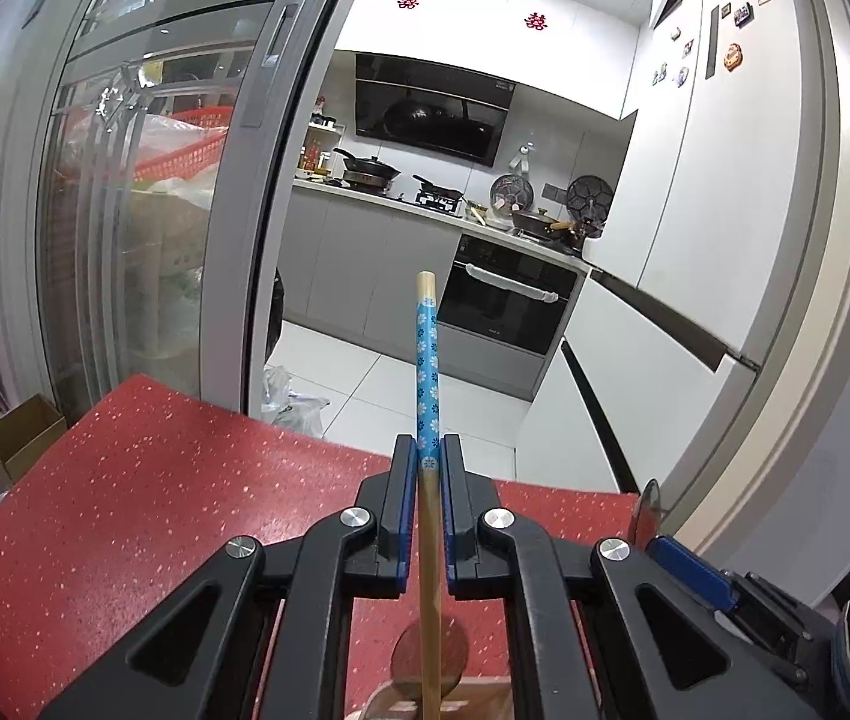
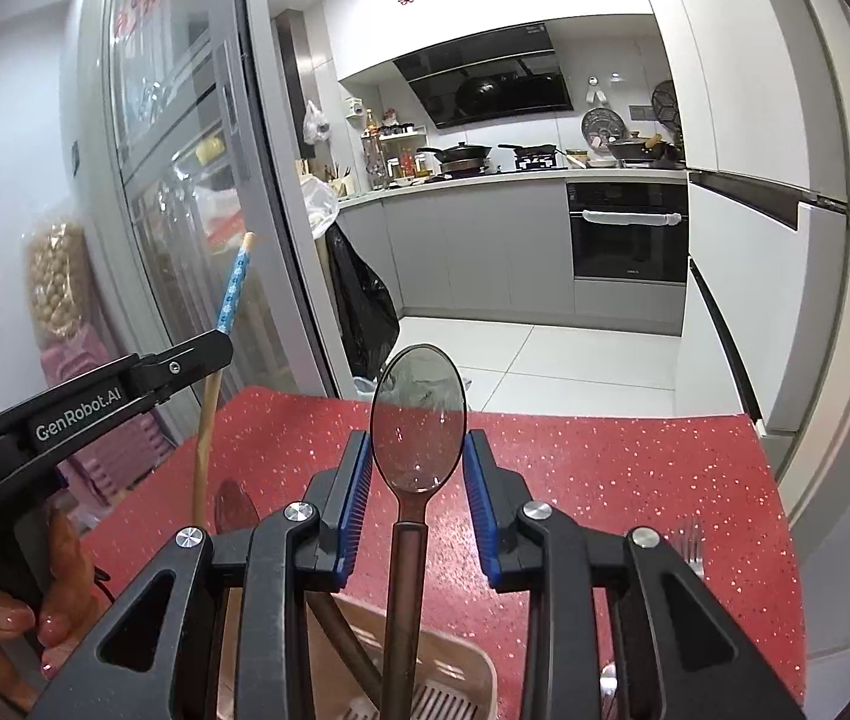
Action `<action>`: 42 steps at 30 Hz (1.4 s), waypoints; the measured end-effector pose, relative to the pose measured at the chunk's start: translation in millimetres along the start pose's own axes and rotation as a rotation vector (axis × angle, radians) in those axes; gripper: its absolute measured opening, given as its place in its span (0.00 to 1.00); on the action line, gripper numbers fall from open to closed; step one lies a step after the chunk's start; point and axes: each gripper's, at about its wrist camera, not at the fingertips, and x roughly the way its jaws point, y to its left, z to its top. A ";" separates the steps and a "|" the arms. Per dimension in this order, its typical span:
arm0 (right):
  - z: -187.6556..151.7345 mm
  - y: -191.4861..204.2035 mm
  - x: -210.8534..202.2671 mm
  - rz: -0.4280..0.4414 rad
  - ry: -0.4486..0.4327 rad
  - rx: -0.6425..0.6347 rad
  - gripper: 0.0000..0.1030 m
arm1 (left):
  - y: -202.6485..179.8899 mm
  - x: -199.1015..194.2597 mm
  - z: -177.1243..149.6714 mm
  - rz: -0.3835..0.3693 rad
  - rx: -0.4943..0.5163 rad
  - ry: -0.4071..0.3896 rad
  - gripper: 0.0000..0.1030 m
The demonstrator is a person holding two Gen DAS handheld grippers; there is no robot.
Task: Organize utensils
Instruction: 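Carry the chopstick and spoon to the caddy and lower them in with both grippers, then open both grippers and move back toward the remaining utensils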
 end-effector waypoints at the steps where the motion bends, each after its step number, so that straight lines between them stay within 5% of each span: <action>1: -4.1 -0.2 -2.8 -0.002 -0.005 -0.005 0.33 | 0.0 -2.3 -4.4 -0.001 0.004 0.000 0.29; 11: -22.7 -0.7 -23.7 -0.010 -0.018 -0.031 0.33 | -3.9 -19.4 -34.7 0.025 0.060 0.022 0.29; 25: -36.3 -6.7 -38.8 0.013 0.079 0.005 0.34 | -3.4 -39.0 -50.4 0.080 0.107 0.086 0.29; 42: -54.4 -3.7 -83.3 0.049 0.165 0.073 0.78 | 9.4 -90.0 -85.8 0.175 0.123 0.228 0.30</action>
